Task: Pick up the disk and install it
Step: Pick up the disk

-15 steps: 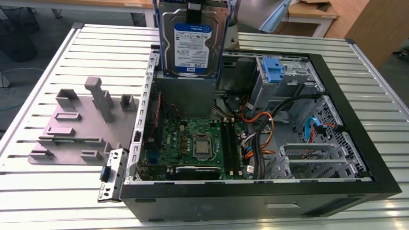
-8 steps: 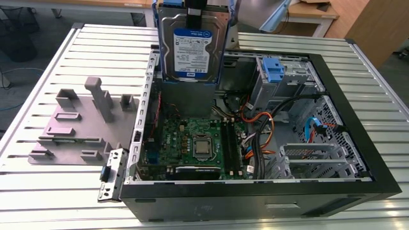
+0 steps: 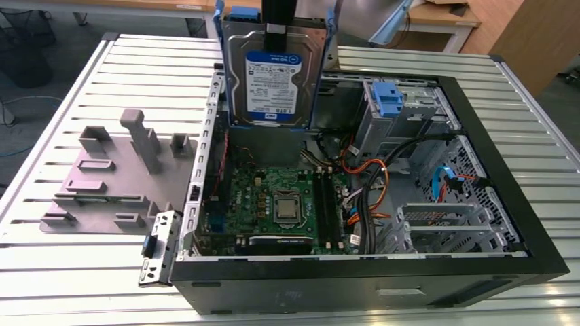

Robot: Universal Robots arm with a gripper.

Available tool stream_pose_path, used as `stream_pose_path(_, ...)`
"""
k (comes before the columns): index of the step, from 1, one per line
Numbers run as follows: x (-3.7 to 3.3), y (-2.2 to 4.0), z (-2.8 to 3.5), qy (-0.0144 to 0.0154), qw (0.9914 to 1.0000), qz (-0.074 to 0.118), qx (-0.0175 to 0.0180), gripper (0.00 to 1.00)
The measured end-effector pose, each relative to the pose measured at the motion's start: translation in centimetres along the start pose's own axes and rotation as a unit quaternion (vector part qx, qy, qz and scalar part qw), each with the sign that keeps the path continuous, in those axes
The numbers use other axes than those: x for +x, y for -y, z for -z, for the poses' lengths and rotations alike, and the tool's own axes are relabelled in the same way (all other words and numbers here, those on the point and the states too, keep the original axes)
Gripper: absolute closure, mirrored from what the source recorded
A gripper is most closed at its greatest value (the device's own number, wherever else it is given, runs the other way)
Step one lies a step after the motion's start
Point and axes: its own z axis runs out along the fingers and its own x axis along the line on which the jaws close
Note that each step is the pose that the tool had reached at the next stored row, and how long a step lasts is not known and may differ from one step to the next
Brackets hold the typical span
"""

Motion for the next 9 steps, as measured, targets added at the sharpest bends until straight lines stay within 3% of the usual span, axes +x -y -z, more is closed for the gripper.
stream_pose_path(5, 0.34, 0.19, -0.09, 0.0, 1.0, 0.0, 0.0, 0.65)
stream_pose_path(9, 0.3, 1.06, -0.09, 0.0, 1.0, 0.0, 0.0, 0.65)
